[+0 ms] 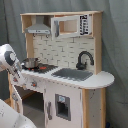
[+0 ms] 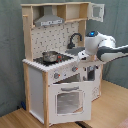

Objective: Play with the kitchen

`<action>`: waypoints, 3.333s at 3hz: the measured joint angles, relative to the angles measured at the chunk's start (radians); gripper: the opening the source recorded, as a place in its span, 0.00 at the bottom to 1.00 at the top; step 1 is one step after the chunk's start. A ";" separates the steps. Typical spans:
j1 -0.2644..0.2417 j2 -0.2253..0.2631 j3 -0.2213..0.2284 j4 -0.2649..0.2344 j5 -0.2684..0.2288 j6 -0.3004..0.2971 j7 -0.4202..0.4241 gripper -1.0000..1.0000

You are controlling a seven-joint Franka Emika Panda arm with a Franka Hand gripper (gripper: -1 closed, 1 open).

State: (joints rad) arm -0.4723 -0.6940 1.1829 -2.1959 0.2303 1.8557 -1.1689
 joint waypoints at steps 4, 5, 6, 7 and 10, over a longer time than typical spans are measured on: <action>-0.244 0.094 0.198 0.000 0.000 0.074 -0.181 0.00; -0.315 0.097 0.272 0.000 0.002 0.123 -0.176 0.00; -0.377 0.098 0.340 0.000 0.013 0.176 -0.160 0.00; -0.433 0.098 0.406 0.000 0.023 0.226 -0.135 0.00; -0.480 0.098 0.548 0.007 0.082 0.391 0.070 0.00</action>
State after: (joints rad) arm -0.9524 -0.5960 1.7312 -2.1890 0.3121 2.2466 -1.0993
